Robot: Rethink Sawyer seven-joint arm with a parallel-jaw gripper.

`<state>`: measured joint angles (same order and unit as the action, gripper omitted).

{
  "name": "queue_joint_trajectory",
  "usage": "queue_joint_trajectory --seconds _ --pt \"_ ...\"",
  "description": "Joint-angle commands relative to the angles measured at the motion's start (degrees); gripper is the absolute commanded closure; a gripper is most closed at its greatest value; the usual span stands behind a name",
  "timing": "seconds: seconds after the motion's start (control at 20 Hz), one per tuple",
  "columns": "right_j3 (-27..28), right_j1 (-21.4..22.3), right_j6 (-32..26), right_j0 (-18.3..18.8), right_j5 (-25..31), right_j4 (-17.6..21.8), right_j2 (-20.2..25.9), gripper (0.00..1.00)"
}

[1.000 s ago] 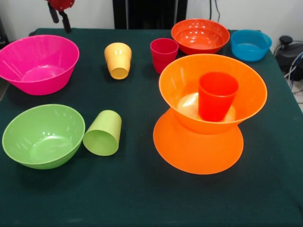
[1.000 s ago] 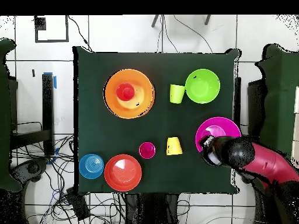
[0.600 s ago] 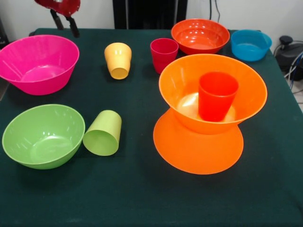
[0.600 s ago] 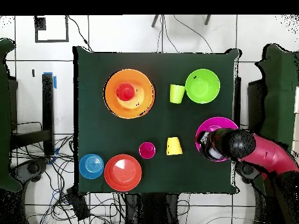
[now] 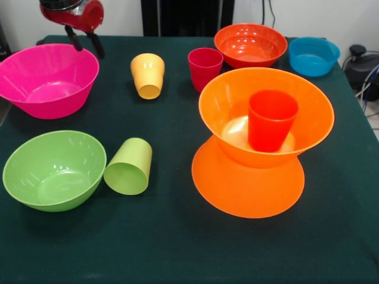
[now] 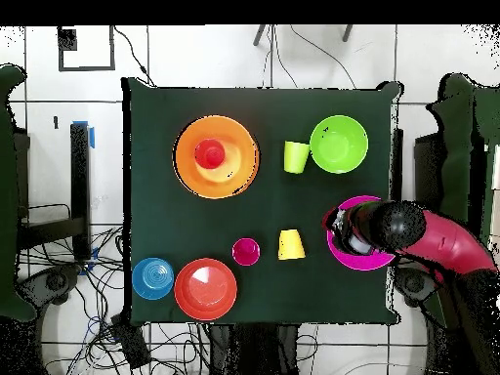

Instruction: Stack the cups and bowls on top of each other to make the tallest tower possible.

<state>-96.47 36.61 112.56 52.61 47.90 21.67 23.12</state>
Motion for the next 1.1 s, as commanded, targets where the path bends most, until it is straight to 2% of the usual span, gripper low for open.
queue_joint_trajectory --seconds 0.05,0.4,0.65,0.8,0.95,1.1 --pt "5.44 -5.18 -14.88 -2.24 3.44 6.26 4.03 0.00" --pt "7.61 -7.34 -12.91 -3.72 -0.15 10.00 2.10 0.00" --pt "5.67 -3.15 -7.72 -6.13 -11.59 18.54 0.06 0.00" --pt "4.57 -1.28 -4.96 -7.04 -16.56 22.17 -0.51 0.00" --pt "4.52 -0.42 -3.89 -7.69 -19.24 24.35 -0.79 0.00" --pt "4.74 -0.84 -3.92 -7.45 -18.20 23.53 -0.75 0.00"
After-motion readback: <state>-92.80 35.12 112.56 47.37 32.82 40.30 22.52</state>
